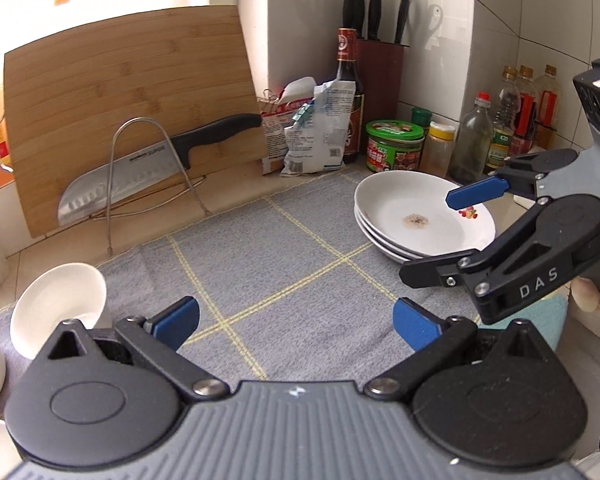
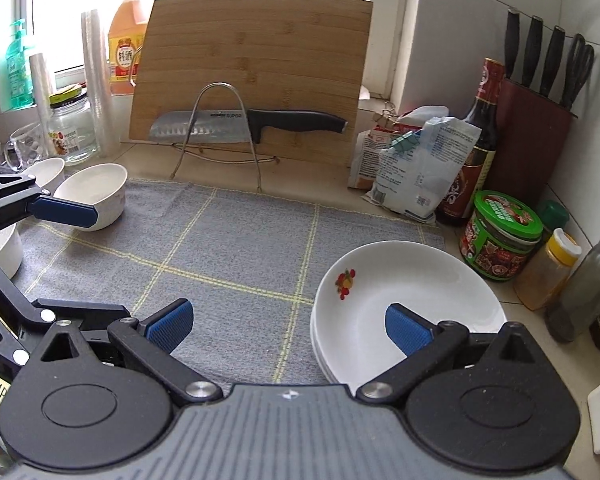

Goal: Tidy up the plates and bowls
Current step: 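Move the left tool toward the plain white bowl on the towel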

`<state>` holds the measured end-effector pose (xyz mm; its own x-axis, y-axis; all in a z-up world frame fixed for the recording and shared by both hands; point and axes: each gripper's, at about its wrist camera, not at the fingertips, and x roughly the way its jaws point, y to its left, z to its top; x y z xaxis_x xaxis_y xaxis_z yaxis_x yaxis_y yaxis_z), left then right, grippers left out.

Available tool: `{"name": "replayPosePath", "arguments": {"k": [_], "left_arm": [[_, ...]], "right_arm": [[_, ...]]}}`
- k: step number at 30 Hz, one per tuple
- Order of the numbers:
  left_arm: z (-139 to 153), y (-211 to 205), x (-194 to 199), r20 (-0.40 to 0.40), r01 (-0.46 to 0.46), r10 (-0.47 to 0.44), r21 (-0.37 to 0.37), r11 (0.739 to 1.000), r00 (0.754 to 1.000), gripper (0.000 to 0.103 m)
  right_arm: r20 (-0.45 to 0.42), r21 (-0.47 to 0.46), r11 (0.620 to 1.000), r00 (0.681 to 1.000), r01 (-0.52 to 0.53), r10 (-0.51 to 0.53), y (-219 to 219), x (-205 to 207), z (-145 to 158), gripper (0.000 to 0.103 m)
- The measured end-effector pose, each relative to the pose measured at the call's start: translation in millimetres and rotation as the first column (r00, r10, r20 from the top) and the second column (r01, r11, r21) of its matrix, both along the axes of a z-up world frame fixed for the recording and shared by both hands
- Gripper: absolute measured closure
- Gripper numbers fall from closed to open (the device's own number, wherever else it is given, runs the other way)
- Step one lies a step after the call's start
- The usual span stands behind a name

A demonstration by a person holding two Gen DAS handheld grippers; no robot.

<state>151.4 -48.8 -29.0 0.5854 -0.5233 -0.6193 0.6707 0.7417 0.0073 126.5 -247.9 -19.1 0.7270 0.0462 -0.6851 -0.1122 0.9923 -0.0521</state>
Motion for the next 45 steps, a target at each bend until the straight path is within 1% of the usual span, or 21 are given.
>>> {"name": "replayPosePath", "arguments": {"k": [3,4,7,11,15,19,22,26,33,38,42,45], "left_arm": [[-1.4,13.8,-11.0,-0.008,-0.101,0.101,0.019,0.995,0.995,0.001],[-2.2,18.2,-14.7,-0.025,-0.144,0.144,0.024,0.989,0.989,0.001],[-6.0,30.4,-24.8,-0.068,-0.217,0.218,0.024,0.976,0.974,0.001],[-10.5,40.7,-38.0,-0.079,-0.308,0.314,0.08,0.948,0.946,0.001],[-10.0,55.2,-49.6,-0.088,-0.363,0.372,0.1,0.926,0.924,0.001],[-5.0,72.2,-52.8,-0.071,-0.404,0.412,0.097,0.91,0.909,0.001],[-2.0,87.6,-49.2,-0.067,-0.427,0.434,0.097,0.899,0.898,0.001],[-0.7,116.8,-43.0,-0.057,-0.433,0.44,0.104,0.895,0.896,0.001],[-3.6,182.2,-16.5,-0.056,-0.419,0.427,0.116,0.901,0.903,0.001],[-2.7,221.4,6.2,-0.058,-0.403,0.412,0.128,0.906,0.909,0.001],[-5.3,242.4,22.1,-0.078,-0.389,0.401,0.13,0.912,0.913,0.001],[-9.9,252.7,32.3,-0.099,-0.367,0.38,0.128,0.921,0.92,0.001]], "right_arm": [[-0.009,0.028,0.997,0.997,-0.073,0.073,14.9,3.7,-7.9,0.0],[-0.014,0.038,0.995,0.995,-0.097,0.098,19.6,4.6,-11.6,0.0],[-0.032,0.075,0.983,0.985,-0.165,0.168,32.5,4.8,-22.3,0.0],[-0.048,0.074,0.962,0.963,-0.263,0.266,47.4,-1.4,-36.3,0.0],[-0.086,0.066,0.936,0.933,-0.345,0.35,62.8,-4.4,-49.3,0.0],[-0.09,0.053,0.91,0.906,-0.41,0.413,82.3,-7.9,-54.3,0.0],[-0.087,0.066,0.897,0.893,-0.437,0.441,95.9,-7.3,-55.4,0.0],[-0.091,0.052,0.888,0.884,-0.456,0.459,121.5,-4.0,-58.8,0.0],[-0.111,0.034,0.877,0.87,-0.48,0.48,185.4,2.1,-63.6,0.0],[-0.122,0.039,0.873,0.864,-0.487,0.488,230.6,9.8,-68.4,0.0],[-0.134,0.04,0.871,0.861,-0.49,0.49,260.9,16.6,-72.3,0.0],[-0.144,0.033,0.87,0.859,-0.492,0.491,279.1,20.3,-75.7,0.0]]}}
